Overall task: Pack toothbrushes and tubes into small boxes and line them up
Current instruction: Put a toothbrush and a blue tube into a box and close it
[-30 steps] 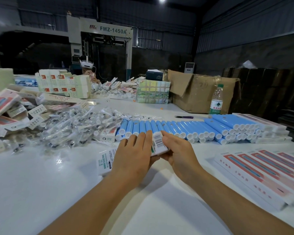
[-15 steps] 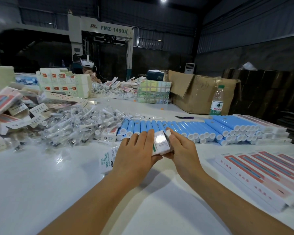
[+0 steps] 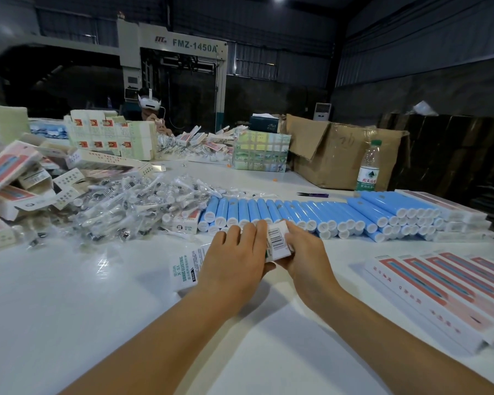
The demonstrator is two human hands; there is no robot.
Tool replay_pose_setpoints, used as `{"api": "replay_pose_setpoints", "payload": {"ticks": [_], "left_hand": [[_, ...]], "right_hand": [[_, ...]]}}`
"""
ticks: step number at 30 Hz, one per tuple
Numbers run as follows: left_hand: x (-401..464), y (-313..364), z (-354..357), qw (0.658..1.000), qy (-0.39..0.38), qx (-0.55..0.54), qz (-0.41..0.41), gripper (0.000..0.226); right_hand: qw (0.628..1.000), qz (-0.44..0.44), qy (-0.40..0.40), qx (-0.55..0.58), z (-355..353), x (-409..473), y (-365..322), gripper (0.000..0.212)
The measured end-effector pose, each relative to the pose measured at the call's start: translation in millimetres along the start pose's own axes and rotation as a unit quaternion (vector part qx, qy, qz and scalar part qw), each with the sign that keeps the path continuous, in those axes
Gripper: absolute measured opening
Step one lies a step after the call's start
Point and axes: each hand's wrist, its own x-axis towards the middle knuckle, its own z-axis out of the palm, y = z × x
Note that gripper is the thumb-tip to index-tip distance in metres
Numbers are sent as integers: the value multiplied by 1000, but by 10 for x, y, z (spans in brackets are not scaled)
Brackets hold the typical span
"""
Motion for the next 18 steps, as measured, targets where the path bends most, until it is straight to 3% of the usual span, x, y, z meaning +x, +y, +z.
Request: {"api": "replay_pose_setpoints", "payload": {"ticks": [4, 9, 13, 18], "left_hand": [[-19, -35, -36, 1000, -5, -17, -11, 69], [14, -39, -89, 996, -65, -60, -24, 71], [12, -46, -77, 997, -57, -50, -21, 72], [12, -18, -8, 997, -65, -43, -15, 74]], "right_hand": [[997, -42, -5, -61, 36, -57, 14, 44], [981, -87, 0, -172, 10, -76, -22, 43], [961, -117, -6, -251, 16, -101, -1, 44], [967, -86, -29, -238, 44, -102, 34, 48]]}}
